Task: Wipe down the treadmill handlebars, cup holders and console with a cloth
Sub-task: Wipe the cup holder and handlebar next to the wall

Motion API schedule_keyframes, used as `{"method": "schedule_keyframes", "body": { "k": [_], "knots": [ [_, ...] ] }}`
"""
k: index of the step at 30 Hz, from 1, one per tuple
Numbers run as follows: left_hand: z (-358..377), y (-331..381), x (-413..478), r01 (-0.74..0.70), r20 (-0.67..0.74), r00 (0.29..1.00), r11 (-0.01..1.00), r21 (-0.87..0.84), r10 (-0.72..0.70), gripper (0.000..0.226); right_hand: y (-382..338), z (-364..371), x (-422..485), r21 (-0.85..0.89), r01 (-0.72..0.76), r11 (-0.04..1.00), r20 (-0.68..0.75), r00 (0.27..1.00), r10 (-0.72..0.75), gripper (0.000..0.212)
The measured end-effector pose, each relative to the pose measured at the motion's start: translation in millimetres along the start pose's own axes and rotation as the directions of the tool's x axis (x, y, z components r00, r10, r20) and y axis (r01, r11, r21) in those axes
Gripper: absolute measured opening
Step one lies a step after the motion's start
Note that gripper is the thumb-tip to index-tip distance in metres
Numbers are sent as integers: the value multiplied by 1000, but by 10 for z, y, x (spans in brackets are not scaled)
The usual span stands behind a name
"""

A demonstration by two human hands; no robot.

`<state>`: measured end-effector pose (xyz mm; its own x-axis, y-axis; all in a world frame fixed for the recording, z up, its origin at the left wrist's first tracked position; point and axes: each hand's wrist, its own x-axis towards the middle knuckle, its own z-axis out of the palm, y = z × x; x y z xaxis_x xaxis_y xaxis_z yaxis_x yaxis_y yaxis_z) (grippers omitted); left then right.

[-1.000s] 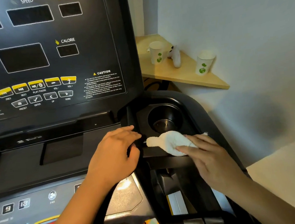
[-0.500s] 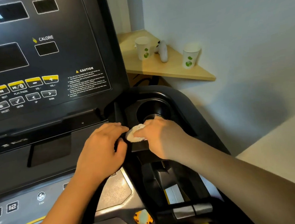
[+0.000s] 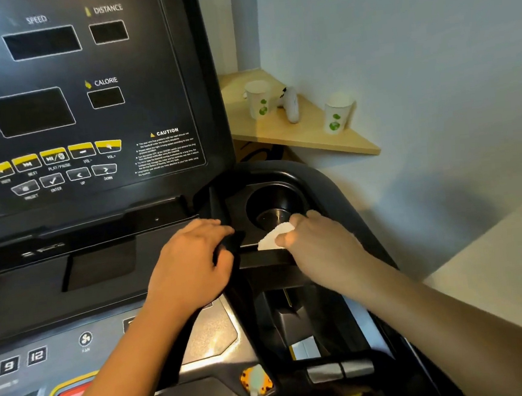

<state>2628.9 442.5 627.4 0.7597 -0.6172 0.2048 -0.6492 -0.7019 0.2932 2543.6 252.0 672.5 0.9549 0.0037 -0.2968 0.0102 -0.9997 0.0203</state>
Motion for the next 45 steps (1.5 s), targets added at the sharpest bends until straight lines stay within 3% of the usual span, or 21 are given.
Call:
{"method": "schedule_keyframes", "body": {
  "k": [2,5,10,14,19,23,27,28,30,32,33,35,38,40,43,45],
  "knots": [
    [4,0,7,-1,3,1000,1000,9,1,47,-122,-60,119,96,0,995,86,996,-8,58],
    [-3,7,-21,-13,4,1000,1000,5,13,49,-253,-94,254,101,66,993,84,994,-75,59],
    [-32,-3,-34,22,27,999,999,-27,-21,59,-47,-75,234,-89,-50,995,45,998,54,33],
    [-27,-16,-30,26,25,999,999,-36,-25,58,113,-112,71,-205,-85,975,-16,996,83,30],
    [-14,-19,-23,34,30,999,999,-37,-33,56,480,-459,-211,-85,-130,988,-64,990,124,32],
    [-5,-10,-12,12,24,1000,1000,6,-12,56,936,-665,-250,58,-171,984,-281,943,181,38],
    [1,-22,-4,8,33,999,1000,21,-9,56,985,-412,-277,115,-99,988,-597,788,149,56],
    [1,-19,-8,5,33,999,1000,25,-6,55,947,-278,-265,77,-88,993,-572,812,116,69],
    [-3,-9,-19,-7,27,1000,999,32,6,53,903,59,-221,121,-57,991,-363,927,98,84],
    [-11,2,-34,-14,27,1000,999,34,13,52,903,318,-190,211,-73,975,-135,986,103,72],
    [-15,9,-40,-16,26,1000,999,34,15,52,926,373,-173,245,-79,966,-103,989,107,65],
    [-20,13,-42,-28,18,999,999,39,28,52,962,389,-117,261,-105,960,-115,984,139,61],
    [-19,23,-56,-44,13,999,998,34,43,51,893,446,-33,141,-143,980,-223,959,172,57],
    [-19,20,-63,-35,8,999,999,29,35,50,867,547,68,219,-128,967,-256,949,184,52],
    [-12,19,-6,-24,2,1000,999,28,24,46,990,619,381,412,-151,899,-158,959,234,57],
    [-16,19,28,-34,3,999,999,32,34,48,1068,571,659,423,-193,885,-97,962,256,62]
  ]
}}
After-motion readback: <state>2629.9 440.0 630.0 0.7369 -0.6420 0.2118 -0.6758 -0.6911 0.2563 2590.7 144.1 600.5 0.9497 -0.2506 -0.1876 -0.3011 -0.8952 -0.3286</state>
